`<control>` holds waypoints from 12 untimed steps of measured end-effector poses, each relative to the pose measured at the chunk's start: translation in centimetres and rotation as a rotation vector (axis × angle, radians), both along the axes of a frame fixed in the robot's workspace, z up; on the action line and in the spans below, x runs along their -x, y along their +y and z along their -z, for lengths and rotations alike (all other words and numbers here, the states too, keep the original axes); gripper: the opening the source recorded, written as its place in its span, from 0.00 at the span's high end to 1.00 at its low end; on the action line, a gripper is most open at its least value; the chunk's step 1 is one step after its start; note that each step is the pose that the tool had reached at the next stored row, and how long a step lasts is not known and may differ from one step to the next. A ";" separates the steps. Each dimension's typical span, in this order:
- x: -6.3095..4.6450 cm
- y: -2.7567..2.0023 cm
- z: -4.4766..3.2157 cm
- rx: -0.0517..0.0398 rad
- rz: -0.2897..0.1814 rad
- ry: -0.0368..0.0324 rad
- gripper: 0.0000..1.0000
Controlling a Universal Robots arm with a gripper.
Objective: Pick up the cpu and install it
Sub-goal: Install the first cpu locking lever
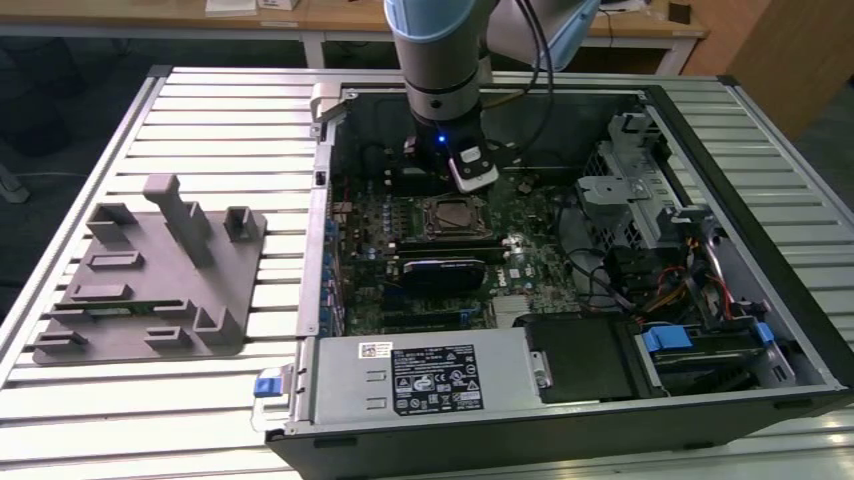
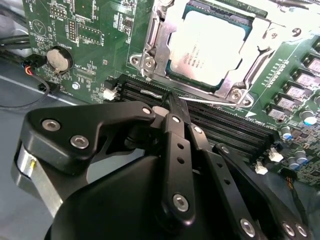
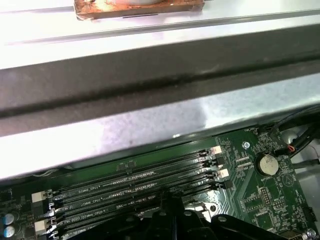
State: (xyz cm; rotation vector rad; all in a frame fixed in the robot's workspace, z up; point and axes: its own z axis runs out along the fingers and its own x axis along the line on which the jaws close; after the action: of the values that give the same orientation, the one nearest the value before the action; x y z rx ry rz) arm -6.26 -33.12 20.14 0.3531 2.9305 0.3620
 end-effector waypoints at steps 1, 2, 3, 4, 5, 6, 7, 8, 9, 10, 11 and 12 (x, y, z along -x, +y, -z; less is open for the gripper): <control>0.0 0.01 0.00 -0.0012 0.001 -0.0001 0.89; 0.0 0.03 0.00 -0.0021 0.002 -0.0001 0.89; 0.0 0.04 0.00 -0.0027 0.005 -0.0001 0.89; 0.0 0.04 0.00 -0.0034 0.010 0.0000 0.89; 0.0 0.05 0.01 -0.0037 0.015 -0.0001 0.89; 0.0 0.05 0.02 -0.0036 0.024 -0.0002 0.89; 0.0 0.05 0.03 -0.0037 0.035 -0.0002 0.89; 0.0 0.05 0.04 -0.0037 0.048 -0.0002 0.89; 0.0 0.05 0.05 -0.0036 0.058 -0.0002 0.89; 0.0 0.05 0.06 -0.0036 0.065 -0.0002 0.89; 0.0 0.05 0.07 -0.0035 0.070 -0.0002 0.89; 0.0 0.05 0.11 -0.0036 0.073 -0.0003 0.89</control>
State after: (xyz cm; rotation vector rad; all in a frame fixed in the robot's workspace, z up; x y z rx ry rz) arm -6.25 -33.07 20.04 0.4591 2.9077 0.3571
